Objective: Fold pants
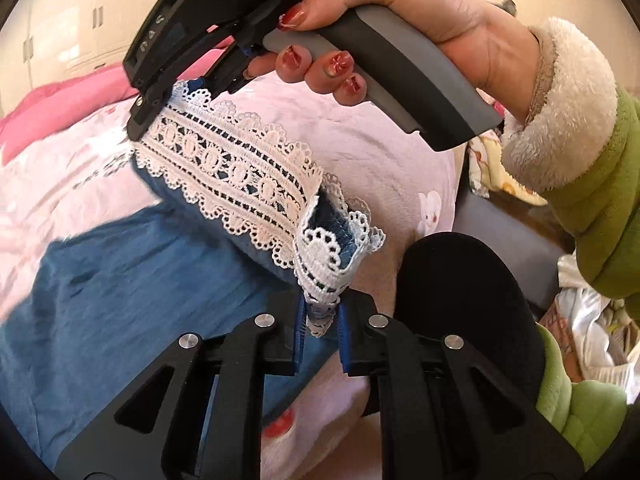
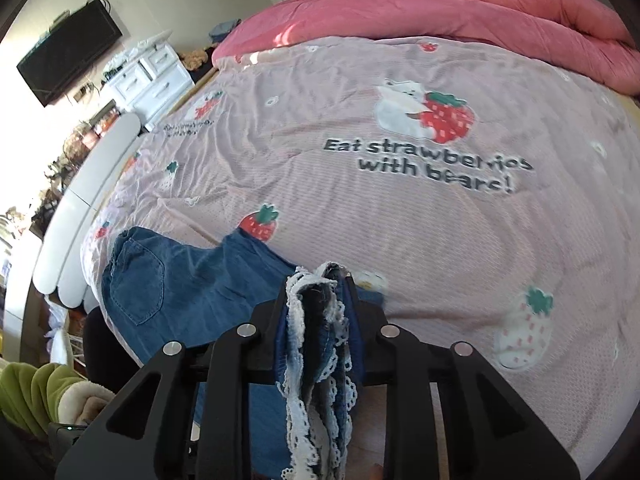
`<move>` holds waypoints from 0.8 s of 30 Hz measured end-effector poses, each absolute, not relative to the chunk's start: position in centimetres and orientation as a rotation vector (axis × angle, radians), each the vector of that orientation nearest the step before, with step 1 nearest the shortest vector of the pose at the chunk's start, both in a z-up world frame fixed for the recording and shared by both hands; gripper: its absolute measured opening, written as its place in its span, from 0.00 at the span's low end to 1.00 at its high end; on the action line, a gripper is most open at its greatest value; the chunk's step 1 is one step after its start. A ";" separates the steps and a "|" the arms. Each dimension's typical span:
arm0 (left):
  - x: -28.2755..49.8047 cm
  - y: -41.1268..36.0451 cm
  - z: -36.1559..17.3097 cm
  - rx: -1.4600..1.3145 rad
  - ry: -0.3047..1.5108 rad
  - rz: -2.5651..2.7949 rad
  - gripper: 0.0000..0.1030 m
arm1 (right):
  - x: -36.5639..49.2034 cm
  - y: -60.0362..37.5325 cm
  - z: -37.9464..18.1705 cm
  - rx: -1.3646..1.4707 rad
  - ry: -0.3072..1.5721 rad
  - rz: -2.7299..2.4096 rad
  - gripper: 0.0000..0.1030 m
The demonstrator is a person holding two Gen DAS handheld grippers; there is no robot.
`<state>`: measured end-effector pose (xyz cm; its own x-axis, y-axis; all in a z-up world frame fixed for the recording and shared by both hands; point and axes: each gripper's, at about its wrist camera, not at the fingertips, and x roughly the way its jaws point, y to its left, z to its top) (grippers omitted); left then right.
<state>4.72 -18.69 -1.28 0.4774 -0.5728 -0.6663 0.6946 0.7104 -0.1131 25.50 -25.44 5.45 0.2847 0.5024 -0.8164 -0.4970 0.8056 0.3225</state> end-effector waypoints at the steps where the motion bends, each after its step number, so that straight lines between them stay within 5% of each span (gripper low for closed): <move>1: 4.8 -18.0 -1.4 0.162 0.746 -0.775 0.06 | 25.6 -24.5 5.3 -0.007 1.103 0.666 0.22; 18: 5.9 -6.5 -3.1 -0.182 0.820 -0.686 0.06 | 26.1 -12.8 3.3 -0.178 1.186 0.678 0.18; 20: 5.8 -6.7 -3.3 -0.184 0.825 -0.695 0.06 | 26.4 -13.7 4.1 -0.155 1.167 0.672 0.34; 21: 5.7 -6.9 -3.3 -0.182 0.829 -0.702 0.06 | 26.5 -14.2 4.5 -0.155 1.154 0.668 0.59; 22: 5.8 -6.3 -3.3 -0.183 0.832 -0.706 0.06 | 26.7 -14.8 4.7 -0.157 1.140 0.646 0.72; 24: 5.8 -6.3 -3.2 -0.188 0.840 -0.717 0.06 | 27.1 -15.5 4.4 -0.206 1.135 0.589 0.72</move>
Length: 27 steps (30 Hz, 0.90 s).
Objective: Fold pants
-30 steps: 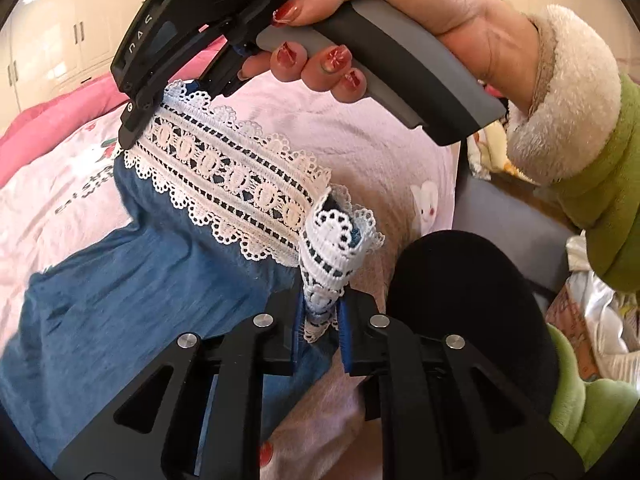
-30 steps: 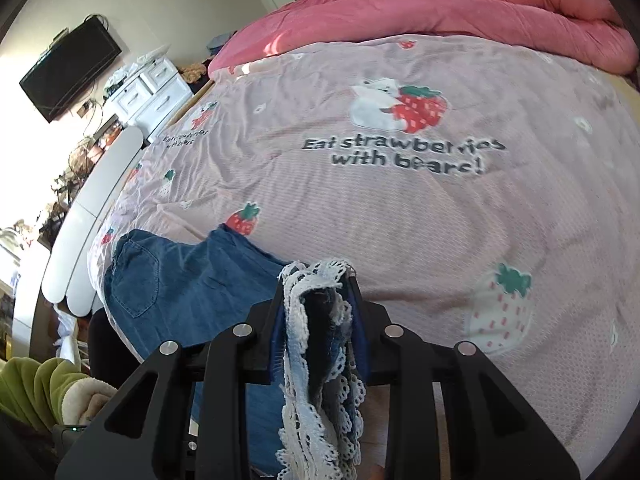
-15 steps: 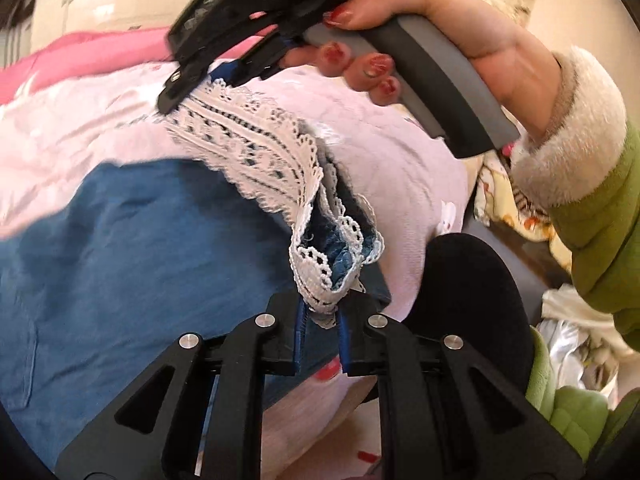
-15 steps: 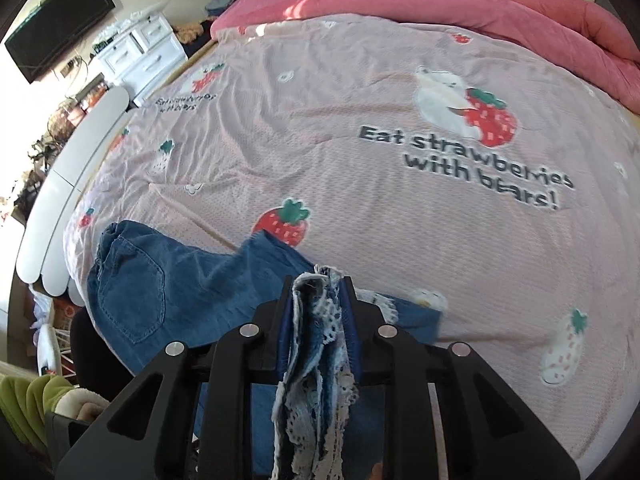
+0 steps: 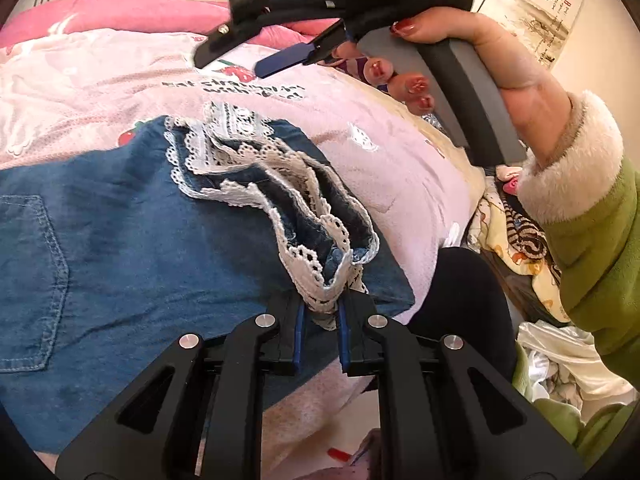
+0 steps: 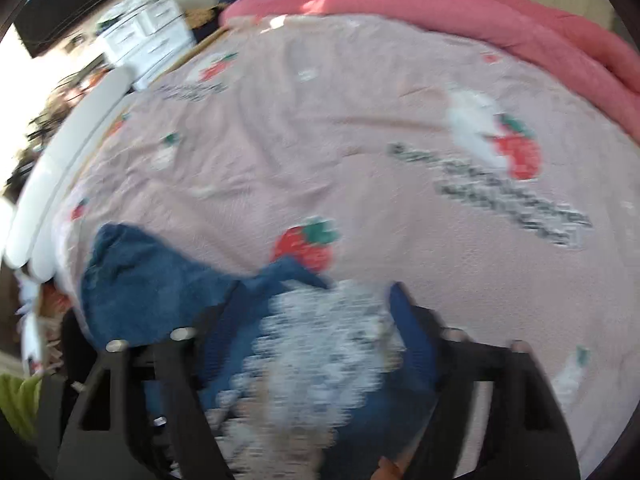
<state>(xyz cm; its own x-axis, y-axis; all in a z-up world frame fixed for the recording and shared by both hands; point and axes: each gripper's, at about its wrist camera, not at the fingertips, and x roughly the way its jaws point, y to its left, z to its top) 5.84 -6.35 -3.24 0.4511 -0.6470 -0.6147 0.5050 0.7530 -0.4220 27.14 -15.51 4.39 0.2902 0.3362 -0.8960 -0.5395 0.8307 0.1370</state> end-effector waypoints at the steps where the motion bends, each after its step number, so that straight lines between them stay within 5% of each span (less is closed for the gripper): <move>1: 5.8 -6.5 -3.3 -0.191 0.851 -0.718 0.06 | 27.2 -15.6 4.0 -0.223 1.145 0.592 0.72; 10: 5.5 -6.7 -3.3 -0.269 0.894 -0.747 0.48 | 27.9 -14.7 0.4 -0.360 1.144 0.662 0.69; 11: 5.5 -6.8 -3.2 -0.270 0.892 -0.745 0.50 | 28.0 -14.7 0.1 -0.374 1.140 0.656 0.61; 12: 5.7 -6.9 -3.1 -0.269 0.890 -0.741 0.51 | 28.0 -14.6 -0.2 -0.372 1.150 0.679 0.32; 15: 6.2 -6.9 -3.3 -0.286 0.905 -0.724 0.51 | 27.0 -14.1 0.0 -0.407 1.128 0.724 0.16; 23: 6.7 -6.8 -4.2 -0.336 0.953 -0.690 0.51 | 25.2 -12.1 1.2 -0.405 1.058 0.849 0.16; 27: 6.8 -6.8 -4.3 -0.327 0.959 -0.678 0.46 | 25.4 -12.1 0.7 -0.404 1.069 0.849 0.34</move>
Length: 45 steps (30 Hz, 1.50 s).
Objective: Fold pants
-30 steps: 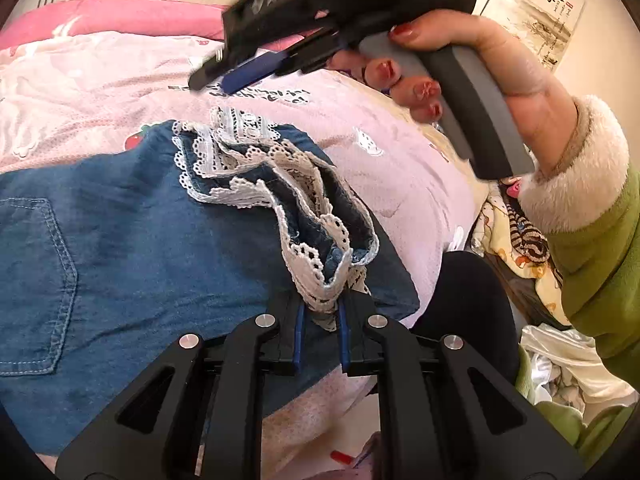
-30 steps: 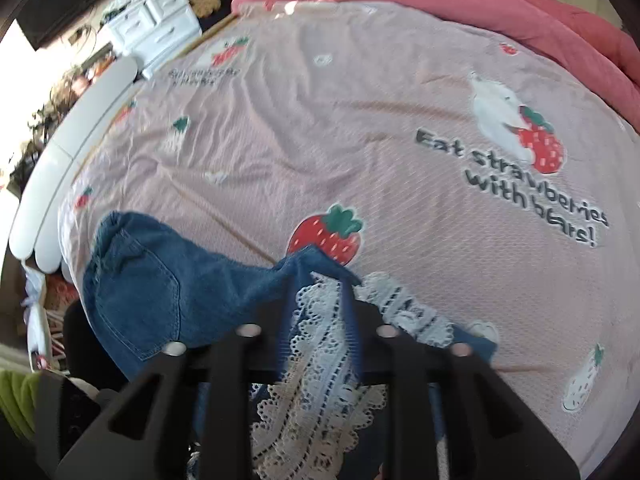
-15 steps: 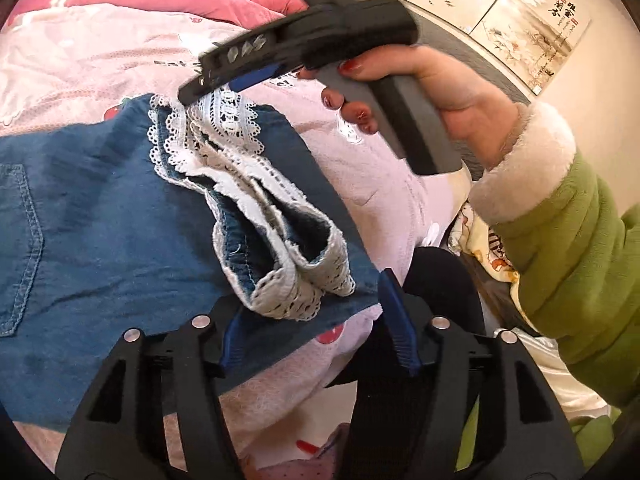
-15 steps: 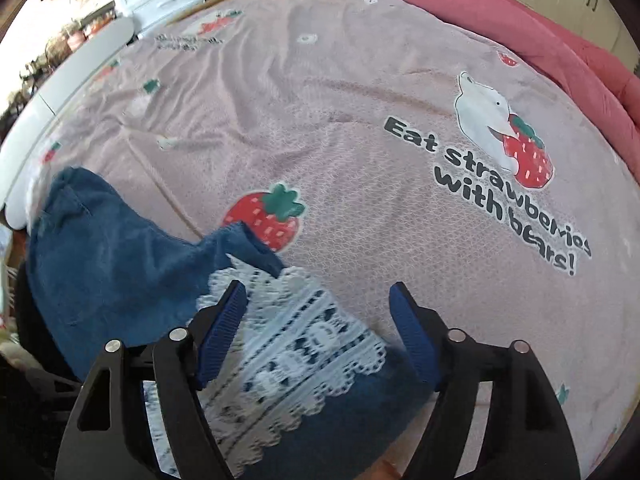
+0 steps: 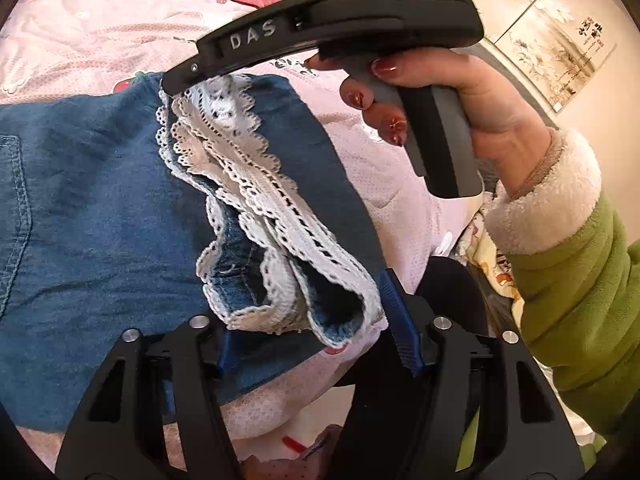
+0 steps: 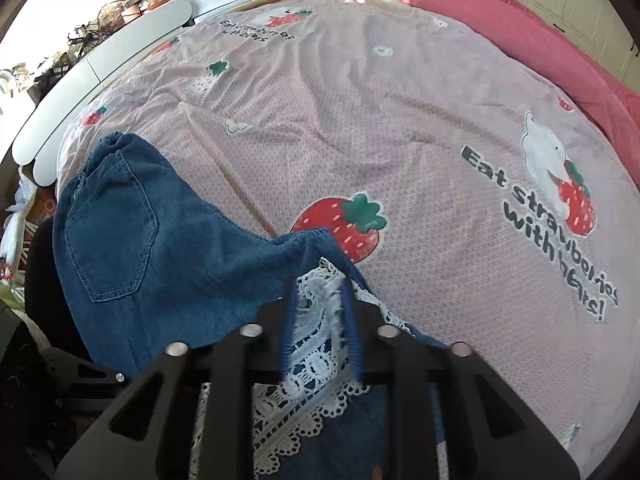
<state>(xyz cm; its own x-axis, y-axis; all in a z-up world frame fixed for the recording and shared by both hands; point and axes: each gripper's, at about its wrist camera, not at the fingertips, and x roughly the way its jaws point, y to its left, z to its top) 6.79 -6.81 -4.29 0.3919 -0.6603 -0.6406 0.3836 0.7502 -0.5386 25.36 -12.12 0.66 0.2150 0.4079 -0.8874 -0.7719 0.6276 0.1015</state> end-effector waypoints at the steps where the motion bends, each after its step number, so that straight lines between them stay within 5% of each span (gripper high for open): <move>1: 6.8 -6.7 -4.4 -0.327 0.962 -0.675 0.44 | 25.4 -12.4 0.9 -0.389 1.062 0.848 0.43; 3: 6.9 -6.7 -4.6 -0.336 0.970 -0.675 0.40 | 25.5 -12.9 1.5 -0.357 1.043 0.854 0.57; 7: 7.0 -6.5 -4.7 -0.338 0.973 -0.670 0.34 | 25.4 -12.2 0.5 -0.406 1.085 0.831 0.57; 13: 6.9 -6.6 -4.4 -0.336 0.973 -0.675 0.20 | 25.7 -11.9 -0.9 -0.447 1.105 0.780 0.22; 25: 6.2 -4.8 -2.4 -0.357 0.903 -0.659 0.18 | 25.2 -13.0 4.1 -0.352 0.996 0.801 0.20; 33: 6.7 -1.0 -4.9 -0.476 0.987 -0.584 0.18 | 26.0 -8.5 1.2 -0.409 1.046 0.806 0.20; 38: 6.7 -1.0 -5.1 -0.484 0.998 -0.592 0.18 | 25.8 -7.2 -0.2 -0.443 1.052 0.794 0.31; 42: 6.4 -1.8 -5.2 -0.482 1.005 -0.598 0.18 | 25.6 -8.4 1.4 -0.367 1.019 0.818 0.58; 45: 6.3 -1.5 -5.0 -0.479 1.007 -0.597 0.20 | 25.4 -11.0 3.5 -0.292 0.967 0.813 0.65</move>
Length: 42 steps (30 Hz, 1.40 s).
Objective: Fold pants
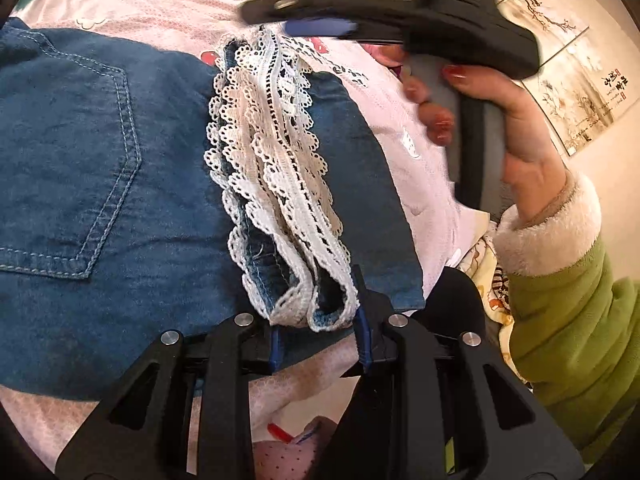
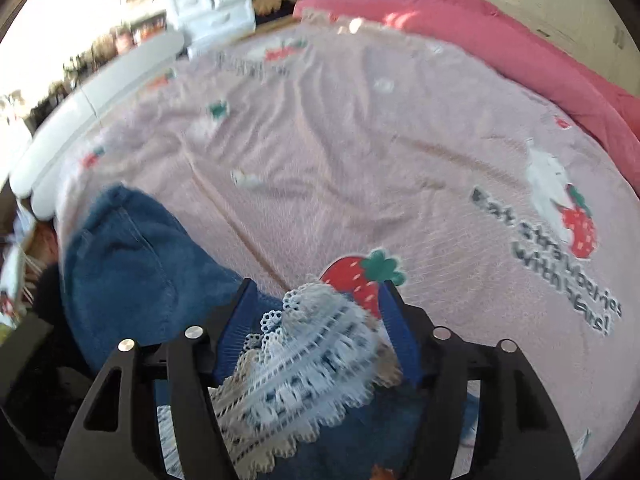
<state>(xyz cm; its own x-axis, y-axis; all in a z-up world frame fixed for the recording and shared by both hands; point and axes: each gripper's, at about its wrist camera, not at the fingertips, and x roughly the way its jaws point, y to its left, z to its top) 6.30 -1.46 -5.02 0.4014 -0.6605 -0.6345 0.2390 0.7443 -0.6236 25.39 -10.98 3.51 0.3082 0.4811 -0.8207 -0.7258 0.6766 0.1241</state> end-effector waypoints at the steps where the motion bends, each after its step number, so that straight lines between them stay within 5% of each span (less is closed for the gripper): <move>1: 6.1 -1.5 -4.8 -0.468 1.004 -0.595 0.22 | 25.4 -11.9 4.1 -0.278 0.954 0.803 0.69; 3: 5.9 -1.6 -4.7 -0.459 1.001 -0.595 0.34 | 25.2 -14.3 5.1 -0.258 0.935 0.769 0.70; 11: 4.4 -0.7 -1.7 -0.378 0.936 -0.555 0.56 | 24.1 -20.5 4.7 -0.211 0.944 0.686 0.70; 21: 6.9 0.2 -3.2 -0.445 0.977 -0.535 0.56 | 21.5 -16.6 3.8 -0.238 0.954 0.828 0.70; 26: 7.3 -0.6 -3.6 -0.412 0.995 -0.536 0.22 | 23.3 -14.3 2.9 -0.286 0.968 0.826 0.70; 31: 6.5 -0.3 -3.5 -0.390 0.990 -0.533 0.14 | 24.9 -11.3 1.8 -0.321 0.994 0.846 0.68; 32: 6.5 -0.3 -3.5 -0.393 0.992 -0.534 0.13 | 25.0 -10.5 1.3 -0.350 1.013 0.860 0.60; 33: 6.4 -0.1 -3.6 -0.398 0.995 -0.534 0.13 | 24.8 -9.8 0.8 -0.387 1.024 0.865 0.33; 34: 6.3 -0.1 -3.7 -0.406 0.998 -0.534 0.12 | 24.7 -9.2 0.4 -0.427 1.035 0.856 0.26; 42: 5.5 0.3 -4.1 -0.424 1.012 -0.523 0.12 | 22.9 -6.3 -0.1 -0.500 0.994 0.882 0.23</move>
<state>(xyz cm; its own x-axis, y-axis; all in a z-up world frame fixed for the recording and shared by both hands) 5.47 0.28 -4.11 0.4269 -0.5927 -0.6830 0.2137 0.8000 -0.5607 22.91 -6.25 -0.07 0.2555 0.4049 -0.8779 -0.8238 0.5665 0.0215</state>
